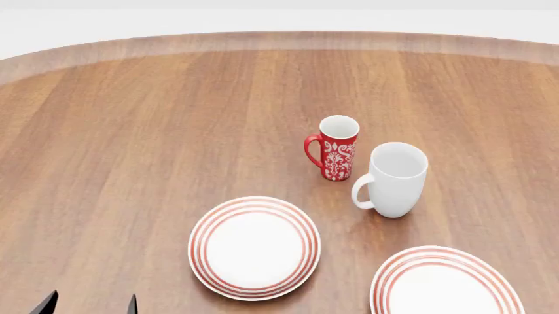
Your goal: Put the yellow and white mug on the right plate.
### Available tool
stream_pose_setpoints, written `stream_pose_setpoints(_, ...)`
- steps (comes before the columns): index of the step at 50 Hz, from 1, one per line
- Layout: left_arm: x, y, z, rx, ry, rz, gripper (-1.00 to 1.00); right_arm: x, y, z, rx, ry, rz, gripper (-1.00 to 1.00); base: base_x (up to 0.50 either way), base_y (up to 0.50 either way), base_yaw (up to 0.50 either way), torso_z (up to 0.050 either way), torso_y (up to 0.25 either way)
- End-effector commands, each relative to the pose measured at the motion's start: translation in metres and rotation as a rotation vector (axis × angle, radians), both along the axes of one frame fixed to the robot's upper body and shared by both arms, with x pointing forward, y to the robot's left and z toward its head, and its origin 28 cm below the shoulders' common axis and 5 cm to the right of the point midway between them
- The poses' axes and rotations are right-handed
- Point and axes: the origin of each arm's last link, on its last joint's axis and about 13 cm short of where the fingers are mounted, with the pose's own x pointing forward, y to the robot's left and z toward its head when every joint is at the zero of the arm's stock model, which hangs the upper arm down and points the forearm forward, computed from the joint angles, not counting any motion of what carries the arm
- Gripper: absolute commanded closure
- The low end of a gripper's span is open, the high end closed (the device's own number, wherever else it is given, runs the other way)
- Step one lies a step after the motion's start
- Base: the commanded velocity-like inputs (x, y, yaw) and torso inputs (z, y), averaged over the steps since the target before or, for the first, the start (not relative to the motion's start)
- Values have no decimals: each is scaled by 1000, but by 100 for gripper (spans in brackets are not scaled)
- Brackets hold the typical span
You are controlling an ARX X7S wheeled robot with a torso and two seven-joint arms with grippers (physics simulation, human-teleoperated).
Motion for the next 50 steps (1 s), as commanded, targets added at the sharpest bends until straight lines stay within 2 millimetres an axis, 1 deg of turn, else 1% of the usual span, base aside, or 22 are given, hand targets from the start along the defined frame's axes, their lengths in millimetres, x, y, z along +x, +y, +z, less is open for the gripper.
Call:
stream_pose_setpoints(1,1,0,0,-1,-1,1,-100,7,5,0,5,-17,9,100,0,0,0,0,0)
stream_pose_setpoints(13,0,0,0,0,-2,0,-100,0,2,-1,6,-26,-3,100,0,0,0,0,0)
stream_pose_setpoints(18,0,1,0,0,-2,2,-100,-3,-3,-1,6,-32,-33,100,0,0,0,0,0)
stream_pose_setpoints(27,0,0,-1,1,0,0,-100,-8,-14,6,-8,-49,-79,100,0,0,0,0,0)
stream_pose_setpoints(38,0,-1,-2,2,2,-2,-100,-12,-31,33,-5,-128,-154,100,0,0,0,0,1)
stream_pose_setpoints(41,0,-1,-2,2,3,-1,-100,-12,-33,36,-32,-130,-160,100,0,0,0,0,0)
stream_pose_setpoints(44,0,0,-2,2,2,0,-100,-12,-37,42,-38,-142,-175,100,0,0,0,0,0)
stream_pose_setpoints(50,0,0,-2,1,4,-2,-100,-5,-44,52,-57,-192,-265,100,0,0,0,0,0)
